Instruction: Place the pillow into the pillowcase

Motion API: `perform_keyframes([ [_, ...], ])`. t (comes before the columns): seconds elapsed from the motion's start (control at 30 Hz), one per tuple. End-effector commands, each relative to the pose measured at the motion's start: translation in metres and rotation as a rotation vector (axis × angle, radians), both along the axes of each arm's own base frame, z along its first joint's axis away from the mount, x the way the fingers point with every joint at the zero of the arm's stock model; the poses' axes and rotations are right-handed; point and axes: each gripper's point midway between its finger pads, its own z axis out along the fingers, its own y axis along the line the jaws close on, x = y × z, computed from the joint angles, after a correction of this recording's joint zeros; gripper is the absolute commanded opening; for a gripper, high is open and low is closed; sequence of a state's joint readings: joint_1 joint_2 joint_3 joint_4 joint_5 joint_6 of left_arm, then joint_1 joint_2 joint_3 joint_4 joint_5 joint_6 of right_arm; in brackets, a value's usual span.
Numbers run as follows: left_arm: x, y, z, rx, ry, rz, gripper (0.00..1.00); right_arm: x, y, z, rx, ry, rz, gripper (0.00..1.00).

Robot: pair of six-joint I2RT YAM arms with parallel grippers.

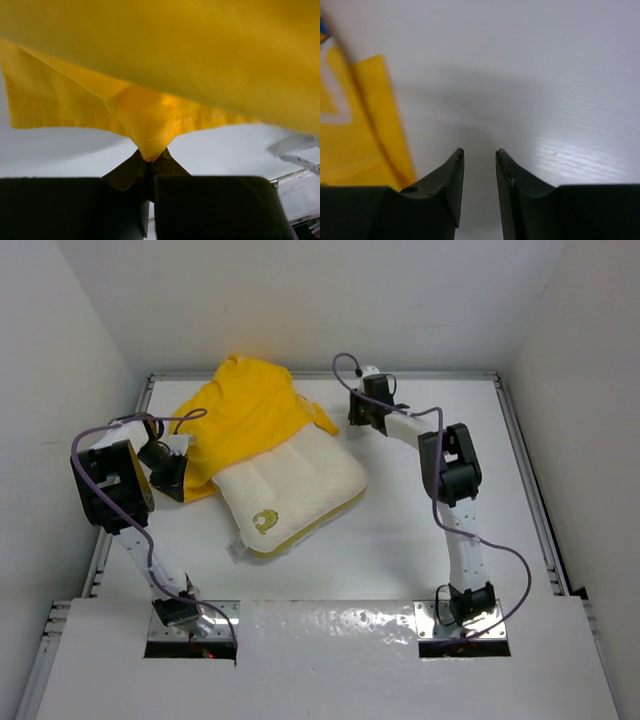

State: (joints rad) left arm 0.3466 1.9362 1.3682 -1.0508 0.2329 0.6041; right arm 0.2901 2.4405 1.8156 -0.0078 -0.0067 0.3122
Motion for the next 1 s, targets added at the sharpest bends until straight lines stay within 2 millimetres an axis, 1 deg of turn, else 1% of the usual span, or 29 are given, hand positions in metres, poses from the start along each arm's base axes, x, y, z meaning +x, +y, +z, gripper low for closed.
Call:
perform_keyframes([
  [0.0,0.022,0.015,0.004,0.058,-0.031,0.053,0.00,-0.054,0.062,0.026,-0.057,-0.045,0.191,0.31],
  [0.03,0.025,0.016,0.004,0.062,-0.031,0.063,0.00,-0.063,0.066,0.061,-0.045,-0.120,0.207,0.29],
  [0.07,0.027,0.017,0.003,0.066,-0.030,0.068,0.00,-0.080,0.074,0.064,-0.037,-0.135,0.232,0.28],
  [0.1,0.031,0.020,0.001,0.076,-0.027,0.071,0.00,-0.103,0.074,0.051,-0.019,-0.123,0.241,0.27],
  [0.13,0.034,0.021,-0.001,0.078,-0.024,0.083,0.00,-0.114,0.080,0.060,0.005,-0.138,0.256,0.27],
  [0.17,0.035,0.021,-0.008,0.075,-0.004,0.087,0.00,-0.132,0.089,0.067,0.028,-0.139,0.282,0.27],
  [0.2,0.043,0.021,-0.006,0.081,-0.018,0.089,0.00,-0.142,0.097,0.069,0.082,-0.114,0.295,0.28],
  [0.23,0.045,0.018,-0.012,0.078,-0.002,0.090,0.00,-0.152,0.106,0.071,0.113,-0.099,0.314,0.28],
  [0.27,0.056,0.011,-0.010,0.091,-0.017,0.063,0.00,-0.159,0.114,0.071,0.156,-0.077,0.316,0.28],
  [0.3,0.062,0.006,-0.010,0.096,-0.025,0.046,0.00,-0.166,0.123,0.074,0.188,-0.070,0.349,0.28],
  [0.33,0.071,0.000,-0.011,0.099,-0.034,0.024,0.00,-0.174,0.136,0.079,0.209,-0.075,0.381,0.28],
  [0.37,0.079,-0.016,-0.011,0.095,-0.044,-0.023,0.00,-0.179,0.144,0.084,0.225,-0.075,0.397,0.28],
  [0.4,0.085,-0.026,-0.010,0.089,-0.054,-0.049,0.00,-0.190,0.158,0.090,0.240,-0.078,0.443,0.30],
  [0.43,0.096,-0.044,-0.008,0.061,-0.071,-0.086,0.00,-0.192,0.165,0.102,0.248,-0.096,0.459,0.32],
  [0.47,0.100,-0.052,-0.008,0.044,-0.075,-0.099,0.00,-0.194,0.169,0.105,0.248,-0.098,0.465,0.40],
  [0.5,0.107,-0.058,-0.006,0.026,-0.088,-0.103,0.00,-0.192,0.167,0.107,0.239,-0.095,0.439,0.47],
  [0.53,0.111,-0.062,-0.006,0.011,-0.097,-0.099,0.00,-0.191,0.163,0.104,0.241,-0.083,0.402,0.52],
  [0.57,0.112,-0.064,-0.006,0.001,-0.099,-0.089,0.00,-0.187,0.154,0.100,0.214,-0.082,0.364,0.60],
  [0.6,0.113,-0.062,-0.008,0.011,-0.097,-0.087,0.00,-0.183,0.139,0.088,0.154,-0.076,0.299,0.64],
  [0.67,0.111,-0.051,-0.011,0.068,-0.086,-0.095,0.00,-0.178,0.117,0.079,0.076,-0.067,0.247,0.65],
  [0.7,0.107,-0.049,-0.013,0.081,-0.076,-0.104,0.00,-0.177,0.100,0.069,0.015,-0.048,0.197,0.66],
  [0.73,0.105,-0.044,-0.014,0.107,-0.074,-0.110,0.00,-0.175,0.089,0.066,0.000,-0.038,0.168,0.65],
  [0.77,0.103,-0.043,-0.014,0.114,-0.074,-0.119,0.00,-0.170,0.073,0.067,0.004,-0.030,0.128,0.64],
  [0.8,0.100,-0.041,-0.015,0.116,-0.073,-0.119,0.00,-0.175,0.065,0.060,0.031,0.007,0.104,0.63],
  [0.83,0.099,-0.040,-0.015,0.117,-0.073,-0.120,0.00,-0.176,0.057,0.059,0.045,0.021,0.085,0.62],
  [0.87,0.097,-0.040,-0.015,0.116,-0.072,-0.120,0.00,-0.176,0.049,0.062,0.062,0.021,0.071,0.62],
  [0.9,0.094,-0.039,-0.015,0.115,-0.069,-0.119,0.00,-0.184,0.044,0.054,0.050,0.037,0.069,0.63],
  [0.97,0.090,-0.040,-0.016,0.113,-0.067,-0.122,0.00,-0.190,0.043,0.046,0.051,0.048,0.086,0.65],
])
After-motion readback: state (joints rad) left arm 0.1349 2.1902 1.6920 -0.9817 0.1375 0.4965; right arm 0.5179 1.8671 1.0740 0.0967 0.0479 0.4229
